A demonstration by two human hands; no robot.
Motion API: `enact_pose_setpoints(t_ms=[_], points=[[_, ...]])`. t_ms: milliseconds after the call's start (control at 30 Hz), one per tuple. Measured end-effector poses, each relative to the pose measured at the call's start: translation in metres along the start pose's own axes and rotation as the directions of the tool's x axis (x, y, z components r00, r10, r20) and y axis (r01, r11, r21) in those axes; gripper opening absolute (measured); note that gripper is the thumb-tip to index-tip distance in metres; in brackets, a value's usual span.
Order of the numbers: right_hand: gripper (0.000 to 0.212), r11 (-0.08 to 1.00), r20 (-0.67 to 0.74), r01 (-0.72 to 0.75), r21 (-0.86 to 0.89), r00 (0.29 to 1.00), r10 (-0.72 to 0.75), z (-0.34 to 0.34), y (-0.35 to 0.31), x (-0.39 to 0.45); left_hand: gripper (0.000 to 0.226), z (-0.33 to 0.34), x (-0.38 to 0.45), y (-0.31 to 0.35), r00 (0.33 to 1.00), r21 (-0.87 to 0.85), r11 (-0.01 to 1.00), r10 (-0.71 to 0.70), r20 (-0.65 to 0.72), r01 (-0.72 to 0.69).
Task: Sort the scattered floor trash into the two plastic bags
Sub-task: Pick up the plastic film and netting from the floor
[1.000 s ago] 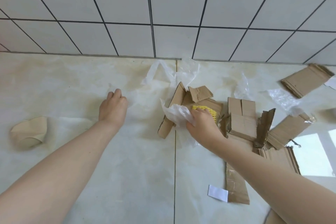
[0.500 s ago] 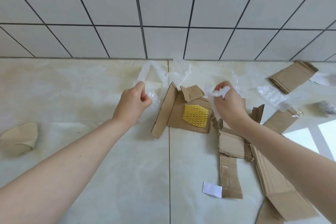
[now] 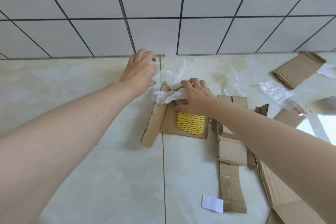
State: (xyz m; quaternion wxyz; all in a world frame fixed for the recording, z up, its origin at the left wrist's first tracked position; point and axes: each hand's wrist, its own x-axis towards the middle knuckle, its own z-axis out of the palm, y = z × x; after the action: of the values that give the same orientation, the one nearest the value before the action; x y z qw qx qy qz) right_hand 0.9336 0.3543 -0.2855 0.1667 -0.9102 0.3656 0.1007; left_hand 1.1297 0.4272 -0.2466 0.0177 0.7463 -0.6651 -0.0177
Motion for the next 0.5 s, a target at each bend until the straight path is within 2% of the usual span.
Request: enact_pose_setpoints(t_ms=[33, 100, 167, 267, 367, 500], points=[[0.087, 1.0, 0.022, -0.002, -0.003, 1.0, 0.002, 0.003, 0.0, 0.001, 0.013, 0.007, 0.003, -0.002, 0.994, 0.023, 0.999, -0.035, 0.108, 0.033], [0.081, 1.0, 0.02, -0.006, -0.007, 1.0, 0.007, 0.006, 0.0, 0.001, 0.014, 0.021, 0.005, -0.006, 0.939, -0.003, 0.989, -0.139, 0.316, 0.147], [0.069, 1.0, -0.023, -0.014, 0.005, 1.0, 0.014, 0.007, 0.002, 0.002, 0.013, 0.033, 0.004, -0.011, 0.901, -0.06, 0.973, -0.181, 0.395, 0.222], [0.056, 1.0, -0.08, -0.005, 0.004, 0.997, 0.005, 0.006, 0.004, 0.0, 0.01, 0.041, -0.001, -0.017, 0.928, -0.116, 0.955, -0.228, 0.296, 0.272], [0.055, 1.0, -0.124, -0.021, 0.019, 0.992, 0.023, 0.005, 0.006, -0.004, 0.01, 0.041, -0.007, -0.017, 0.949, -0.102, 0.958, -0.246, 0.198, 0.269], [0.058, 0.978, -0.147, -0.036, 0.207, 0.987, 0.067, -0.003, 0.01, -0.013, 0.008, 0.042, -0.023, -0.019, 0.942, -0.218, 0.918, -0.307, 0.138, 0.331]])
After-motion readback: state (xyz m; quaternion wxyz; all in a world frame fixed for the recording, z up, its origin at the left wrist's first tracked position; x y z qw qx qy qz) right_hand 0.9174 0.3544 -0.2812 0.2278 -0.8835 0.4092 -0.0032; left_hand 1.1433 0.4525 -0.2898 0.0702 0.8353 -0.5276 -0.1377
